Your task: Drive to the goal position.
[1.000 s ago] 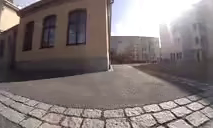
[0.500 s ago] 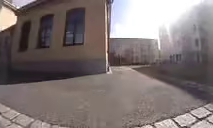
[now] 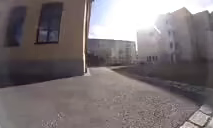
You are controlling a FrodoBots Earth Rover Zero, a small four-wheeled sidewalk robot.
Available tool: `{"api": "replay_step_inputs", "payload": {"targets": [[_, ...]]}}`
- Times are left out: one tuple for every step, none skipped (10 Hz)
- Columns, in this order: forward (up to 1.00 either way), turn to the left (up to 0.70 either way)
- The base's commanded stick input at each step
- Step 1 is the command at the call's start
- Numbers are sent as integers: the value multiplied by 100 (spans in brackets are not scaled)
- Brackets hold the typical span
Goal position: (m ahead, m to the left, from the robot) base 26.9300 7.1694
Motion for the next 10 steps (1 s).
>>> {"api": "replay_step_inputs", "payload": {"targets": [[70, 0], [70, 0], [70, 0], [70, 0], [70, 0], [70, 0], [70, 0], [70, 0], [70, 0], [70, 0]]}}
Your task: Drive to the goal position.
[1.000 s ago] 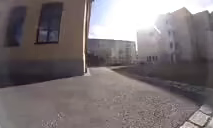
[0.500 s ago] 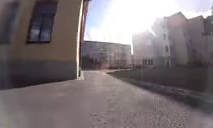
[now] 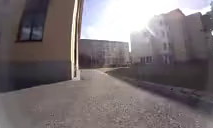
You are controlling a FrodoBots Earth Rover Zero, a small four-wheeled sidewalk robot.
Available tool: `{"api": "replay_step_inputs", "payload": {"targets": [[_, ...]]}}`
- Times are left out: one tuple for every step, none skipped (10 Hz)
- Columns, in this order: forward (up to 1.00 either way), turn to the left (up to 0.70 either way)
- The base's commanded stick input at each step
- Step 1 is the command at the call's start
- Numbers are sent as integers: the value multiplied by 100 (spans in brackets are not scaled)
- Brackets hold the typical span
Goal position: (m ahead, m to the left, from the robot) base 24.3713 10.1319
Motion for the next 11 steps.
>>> {"api": "replay_step_inputs", "payload": {"targets": [[70, 0], [70, 0], [70, 0], [70, 0], [70, 4], [70, 33], [70, 35], [70, 0], [70, 0], [70, 0], [70, 0]]}}
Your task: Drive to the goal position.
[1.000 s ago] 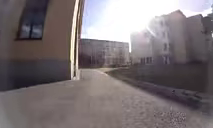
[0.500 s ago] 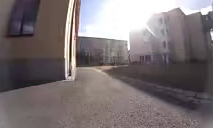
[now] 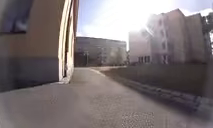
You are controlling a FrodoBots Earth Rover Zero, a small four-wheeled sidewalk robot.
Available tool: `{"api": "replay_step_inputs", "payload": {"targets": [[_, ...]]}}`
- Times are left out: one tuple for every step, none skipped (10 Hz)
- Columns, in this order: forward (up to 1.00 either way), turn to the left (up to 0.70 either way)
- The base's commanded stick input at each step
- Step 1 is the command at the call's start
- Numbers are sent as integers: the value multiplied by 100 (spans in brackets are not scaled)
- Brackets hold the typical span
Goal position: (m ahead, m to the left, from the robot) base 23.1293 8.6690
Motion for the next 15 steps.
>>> {"api": "replay_step_inputs", "payload": {"targets": [[70, 0], [70, 0], [70, 0], [70, 0], [70, 0], [70, 0], [70, 0], [70, 0], [70, 5], [70, 35], [70, 35], [70, 23], [70, 0], [70, 0], [70, 0]]}}
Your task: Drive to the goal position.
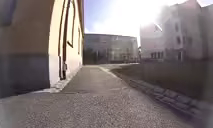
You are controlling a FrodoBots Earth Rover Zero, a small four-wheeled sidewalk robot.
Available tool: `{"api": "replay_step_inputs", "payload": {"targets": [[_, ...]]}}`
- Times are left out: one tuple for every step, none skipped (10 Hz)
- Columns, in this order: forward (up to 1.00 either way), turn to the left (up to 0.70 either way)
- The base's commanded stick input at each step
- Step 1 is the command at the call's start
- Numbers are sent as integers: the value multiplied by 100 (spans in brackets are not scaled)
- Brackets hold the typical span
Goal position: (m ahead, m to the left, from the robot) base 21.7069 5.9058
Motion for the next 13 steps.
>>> {"api": "replay_step_inputs", "payload": {"targets": [[70, 0], [70, 0], [70, 0], [70, 0], [70, 0], [70, 0], [70, 0], [70, 0], [70, 0], [70, 0], [70, 0], [70, 0], [70, 0]]}}
